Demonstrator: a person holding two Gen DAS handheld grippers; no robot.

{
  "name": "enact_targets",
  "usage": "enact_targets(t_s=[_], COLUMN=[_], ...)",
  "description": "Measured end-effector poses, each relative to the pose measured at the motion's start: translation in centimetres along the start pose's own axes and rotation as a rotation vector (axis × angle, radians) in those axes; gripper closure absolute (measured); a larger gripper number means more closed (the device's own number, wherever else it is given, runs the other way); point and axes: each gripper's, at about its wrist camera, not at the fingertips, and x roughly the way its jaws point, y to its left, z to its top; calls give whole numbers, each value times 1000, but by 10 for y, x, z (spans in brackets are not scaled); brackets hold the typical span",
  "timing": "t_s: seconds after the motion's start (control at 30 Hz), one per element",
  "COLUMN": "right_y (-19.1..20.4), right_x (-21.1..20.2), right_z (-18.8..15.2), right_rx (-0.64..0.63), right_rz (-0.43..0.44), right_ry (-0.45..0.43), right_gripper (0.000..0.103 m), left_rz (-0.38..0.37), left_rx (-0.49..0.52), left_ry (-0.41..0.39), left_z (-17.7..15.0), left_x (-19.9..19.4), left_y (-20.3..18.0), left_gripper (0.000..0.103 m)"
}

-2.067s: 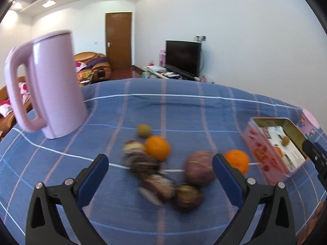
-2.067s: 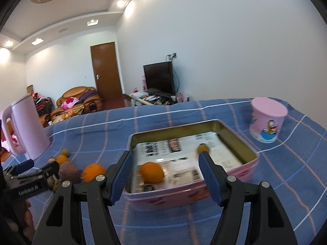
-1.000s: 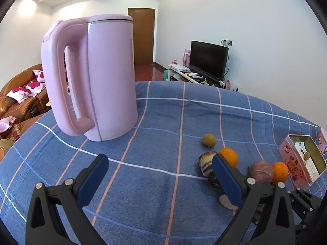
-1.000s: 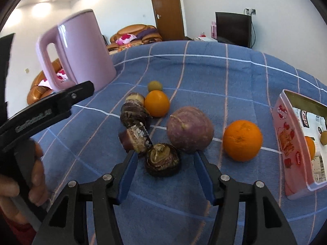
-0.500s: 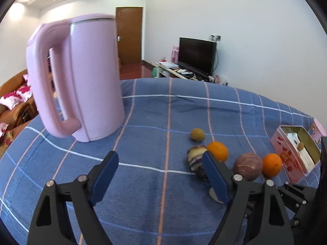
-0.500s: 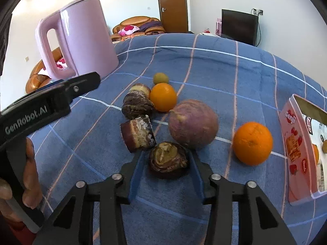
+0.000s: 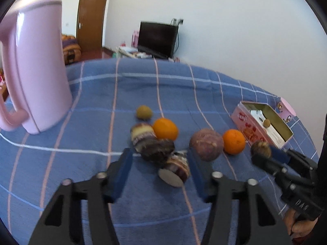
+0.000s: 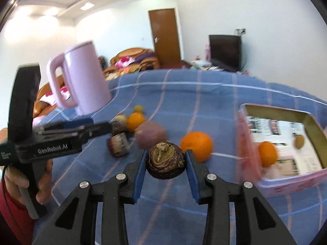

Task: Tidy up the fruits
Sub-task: 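Grasp a sliced brown fruit with the left tool while the right grasps a mangosteen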

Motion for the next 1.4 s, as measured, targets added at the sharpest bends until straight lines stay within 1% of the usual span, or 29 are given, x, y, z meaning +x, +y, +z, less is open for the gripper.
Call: enact_targets(t_s=[0.03,0.13,0.23,0.3,0.37,0.47,0.57,0.67,0.77,0.8,0.83,0.87,0.9,1.1,1.17,1.23,1.37,1.4], right_y=[-3,-7,-11,-15,-16,-18,-17,-20,-21,-21,-21,-21,-22,-21,-21,-23,-25,-26], right_x=[2,3,6,5,7,7,9,8,9,10,12,12,12,8,8,6,-6,-7], right_z=[1,3,1,2,2,3,2,1,2,1,1,1,1,2,2,3,6,7], right_rx=[8,27,50,73,94,100,99,106,103,99,101,105,109,96,97,101,102,100], right_rz=[-7,-8,2,9,15,7,8,10,1,-4,-4,2,5,-7,-6,-6,-7,-6], right_ry=[-6,-1,17,22,23,22,30,35,34,38,45,48,47,28,27,12,-42,-49], right_gripper=[63,63,63,63,63,63,63,63,63,63,63,63,63,63,63,63,63,63], left_rz=[-4,-40,-9,-4,-2,0,-3,23,18,16,26,30,29,29,30,35,93,94], left_rx=[-5,9,43,41,27,4,19,39,44,47,44,37,33,19,20,9,-29,-47], left_ry=[17,34,36,49,60,65,68,66,67,74,94,116,114,107,96,63,-61,-81], left_z=[-2,-5,-4,-3,-2,-3,-6,-10,-9,-9,-10,-10,-10,-11,-13,-14,-16,-17], left_x=[5,8,13,19,23,24,21,17,19,20,24,28,28,25,22,15,-10,-14], left_y=[-2,-14,-28,-33,-31,-27,-29,-31,-31,-31,-31,-30,-29,-25,-25,-24,-18,-16], left_gripper=[56,57,57,57,58,62,62,62,62,61,59,59,60,63,63,63,63,63])
